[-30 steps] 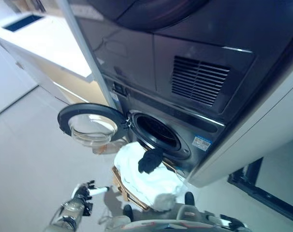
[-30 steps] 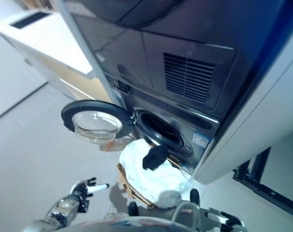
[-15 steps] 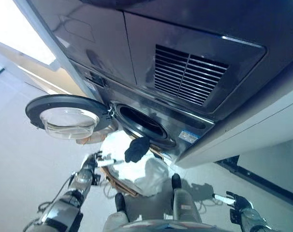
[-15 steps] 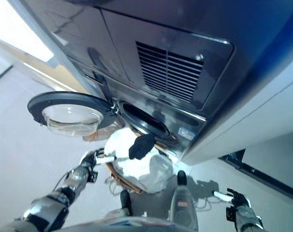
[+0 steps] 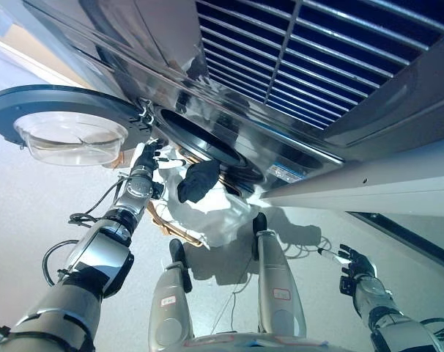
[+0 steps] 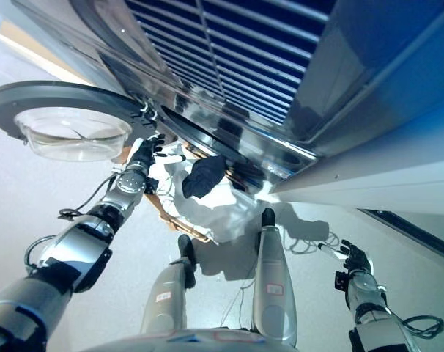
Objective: Put the clothes in the basket into the washing machine.
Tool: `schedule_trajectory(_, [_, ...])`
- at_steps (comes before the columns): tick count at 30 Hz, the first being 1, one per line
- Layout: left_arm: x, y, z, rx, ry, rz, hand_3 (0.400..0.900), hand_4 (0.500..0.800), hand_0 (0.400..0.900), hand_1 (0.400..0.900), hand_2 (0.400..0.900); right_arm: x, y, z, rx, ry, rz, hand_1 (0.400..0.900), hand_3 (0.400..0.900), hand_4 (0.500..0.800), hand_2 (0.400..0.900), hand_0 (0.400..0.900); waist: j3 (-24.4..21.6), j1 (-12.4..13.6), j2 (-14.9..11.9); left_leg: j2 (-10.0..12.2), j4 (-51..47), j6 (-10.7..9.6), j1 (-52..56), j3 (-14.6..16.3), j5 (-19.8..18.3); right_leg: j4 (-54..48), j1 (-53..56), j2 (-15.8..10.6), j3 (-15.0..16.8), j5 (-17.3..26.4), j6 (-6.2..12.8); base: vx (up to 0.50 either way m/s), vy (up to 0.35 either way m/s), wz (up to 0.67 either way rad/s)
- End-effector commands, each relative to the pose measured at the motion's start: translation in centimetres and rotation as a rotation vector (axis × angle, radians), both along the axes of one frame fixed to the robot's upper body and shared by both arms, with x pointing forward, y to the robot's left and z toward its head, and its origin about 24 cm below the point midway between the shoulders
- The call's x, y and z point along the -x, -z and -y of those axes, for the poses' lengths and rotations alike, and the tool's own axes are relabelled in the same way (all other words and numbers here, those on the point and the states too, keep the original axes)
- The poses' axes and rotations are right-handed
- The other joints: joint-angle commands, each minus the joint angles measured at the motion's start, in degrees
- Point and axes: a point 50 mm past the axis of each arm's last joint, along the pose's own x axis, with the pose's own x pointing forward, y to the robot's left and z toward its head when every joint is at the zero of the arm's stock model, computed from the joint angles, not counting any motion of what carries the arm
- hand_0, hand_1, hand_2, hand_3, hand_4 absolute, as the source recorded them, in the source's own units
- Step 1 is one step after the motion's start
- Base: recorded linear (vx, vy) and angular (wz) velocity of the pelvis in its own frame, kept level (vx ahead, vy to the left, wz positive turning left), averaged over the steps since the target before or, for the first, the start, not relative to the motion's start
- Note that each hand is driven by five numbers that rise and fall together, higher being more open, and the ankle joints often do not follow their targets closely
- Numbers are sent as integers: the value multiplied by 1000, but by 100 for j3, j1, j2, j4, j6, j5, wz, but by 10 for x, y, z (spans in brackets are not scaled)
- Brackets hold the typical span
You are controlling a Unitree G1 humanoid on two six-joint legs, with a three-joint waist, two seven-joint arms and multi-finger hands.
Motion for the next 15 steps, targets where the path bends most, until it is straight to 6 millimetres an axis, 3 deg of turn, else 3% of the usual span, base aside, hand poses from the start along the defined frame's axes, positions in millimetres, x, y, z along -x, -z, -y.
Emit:
schedule_trajectory(1, [-9, -38, -29, -102, -75, 122, 900, 800, 900, 900, 900, 29, -1, 23, 69, 94, -16, 900, 900, 800, 900, 900, -87, -3, -134, -17, 1019, 309, 7, 67, -1078, 468, -396, 61, 282, 141, 490, -42, -2, -27])
schedule_trajectory(15, [-3, -17, -28, -162, -95, 34, 900, 800, 900, 900, 900, 47, 9, 22, 54, 173, -58, 900, 900, 800, 900, 900, 69, -53, -229, 350, 2731, 287, -759, 225, -1953, 1773, -1329, 402, 416, -486, 370, -22, 12, -19])
